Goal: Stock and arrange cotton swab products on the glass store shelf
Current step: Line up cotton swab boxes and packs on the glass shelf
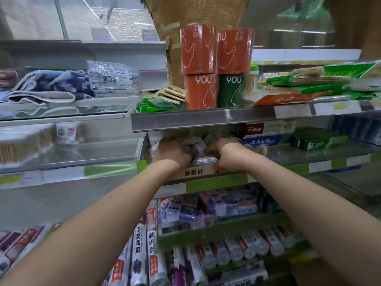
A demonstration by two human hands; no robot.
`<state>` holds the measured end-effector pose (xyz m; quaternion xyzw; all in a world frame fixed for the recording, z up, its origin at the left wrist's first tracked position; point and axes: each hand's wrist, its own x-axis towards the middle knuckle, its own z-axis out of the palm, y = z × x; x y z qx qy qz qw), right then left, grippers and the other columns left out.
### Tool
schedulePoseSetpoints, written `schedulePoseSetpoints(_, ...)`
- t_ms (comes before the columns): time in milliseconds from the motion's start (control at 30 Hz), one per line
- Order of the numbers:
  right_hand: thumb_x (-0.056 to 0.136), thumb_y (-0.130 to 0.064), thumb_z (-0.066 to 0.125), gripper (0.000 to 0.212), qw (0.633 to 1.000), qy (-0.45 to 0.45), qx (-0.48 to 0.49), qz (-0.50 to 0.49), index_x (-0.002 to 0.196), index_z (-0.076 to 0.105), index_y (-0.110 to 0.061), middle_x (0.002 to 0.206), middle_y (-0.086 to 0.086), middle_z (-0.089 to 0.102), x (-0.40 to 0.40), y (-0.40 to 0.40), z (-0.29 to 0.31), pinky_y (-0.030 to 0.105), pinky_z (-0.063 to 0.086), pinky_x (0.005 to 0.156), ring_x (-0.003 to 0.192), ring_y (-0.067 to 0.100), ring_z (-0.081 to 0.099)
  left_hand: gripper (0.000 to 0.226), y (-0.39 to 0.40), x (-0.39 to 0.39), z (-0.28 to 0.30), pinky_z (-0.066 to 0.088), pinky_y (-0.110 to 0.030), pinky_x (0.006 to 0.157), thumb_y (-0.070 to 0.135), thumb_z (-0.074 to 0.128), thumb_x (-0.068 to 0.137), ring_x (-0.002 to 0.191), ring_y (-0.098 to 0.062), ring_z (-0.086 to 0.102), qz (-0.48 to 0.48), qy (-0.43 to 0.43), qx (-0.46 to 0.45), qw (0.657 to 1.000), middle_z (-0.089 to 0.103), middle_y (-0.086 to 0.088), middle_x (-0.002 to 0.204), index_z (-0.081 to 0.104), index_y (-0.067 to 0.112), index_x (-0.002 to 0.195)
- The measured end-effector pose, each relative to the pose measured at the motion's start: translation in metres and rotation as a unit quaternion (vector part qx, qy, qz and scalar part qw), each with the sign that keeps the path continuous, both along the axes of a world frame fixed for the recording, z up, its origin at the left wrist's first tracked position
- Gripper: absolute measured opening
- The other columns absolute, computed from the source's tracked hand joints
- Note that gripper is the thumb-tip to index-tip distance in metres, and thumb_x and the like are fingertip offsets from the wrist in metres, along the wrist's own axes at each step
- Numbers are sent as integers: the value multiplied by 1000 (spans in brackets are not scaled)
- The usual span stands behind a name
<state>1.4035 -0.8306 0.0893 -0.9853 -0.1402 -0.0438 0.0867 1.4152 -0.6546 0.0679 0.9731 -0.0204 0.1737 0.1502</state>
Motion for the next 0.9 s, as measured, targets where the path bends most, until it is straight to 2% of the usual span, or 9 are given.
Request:
schedulePoseSetpoints(167,73,-27,88,50,997,37,58,27,120,71,-27,128,-2,66,14,-12,3,32,53,95,108,17,64,52,-2,15,-7,50,-31,78,61,52,87,102,-30,67,26,17,21,999,70,-11,117,69,21,116)
schedulePoseSetpoints(300,79,-26,84,32,990,40,126,43,110,76,-24,115,-4,71,17,-17,-1,30,58,84,93,14,68,49,-3,18,-8,47,-29,68,62,61,78,88,-27,66,48,2,12,999,73,-8,101,72,18,97)
schedulePoseSetpoints(400,87,-29,76,21,986,0,163,27,108,77,-24,108,-7,70,17,-16,0,30,54,91,96,14,65,41,-4,15,-4,54,-33,74,52,60,83,89,-29,67,39,-17,-12,999,74,-9,101,74,18,100)
schedulePoseSetpoints(500,94,-27,68,17,972,-50,229,5,109,74,-23,102,-5,64,19,-12,-2,26,48,85,94,14,57,30,-6,6,6,52,-33,77,35,54,94,96,-32,66,36,-68,-33,997,73,-13,108,73,16,107)
schedulePoseSetpoints(567,95,-26,65,16,951,-50,305,-11,108,72,-20,105,-2,66,20,-8,-7,26,46,84,96,17,59,24,-7,-3,15,51,-34,82,25,57,95,102,-35,65,47,-87,-44,994,71,-14,113,72,15,110)
schedulePoseSetpoints(600,95,-27,65,16,939,-46,339,-19,107,71,-19,108,0,68,21,-5,-9,29,49,86,98,21,62,23,-7,-7,19,52,-35,84,23,58,94,104,-35,65,51,-92,-41,994,70,-13,115,72,17,112)
schedulePoseSetpoints(700,92,-24,66,15,901,-11,431,-47,105,68,-17,111,9,68,24,0,-14,47,58,85,100,34,67,32,-4,-17,22,51,-31,82,20,61,89,101,-31,63,16,-62,-14,998,69,-7,121,71,27,118)
schedulePoseSetpoints(800,95,-6,61,14,824,32,561,-70,107,66,-10,108,12,67,18,0,-10,50,62,77,96,37,69,35,-3,-20,19,44,-26,79,36,59,91,104,-28,63,-14,-24,7,1000,68,-3,126,69,31,123)
schedulePoseSetpoints(900,93,2,62,20,748,68,658,-59,112,64,-3,114,15,66,7,-1,-5,44,62,78,95,34,69,58,0,-15,14,49,-27,87,59,70,83,112,-27,62,-15,25,40,999,65,0,130,62,31,133)
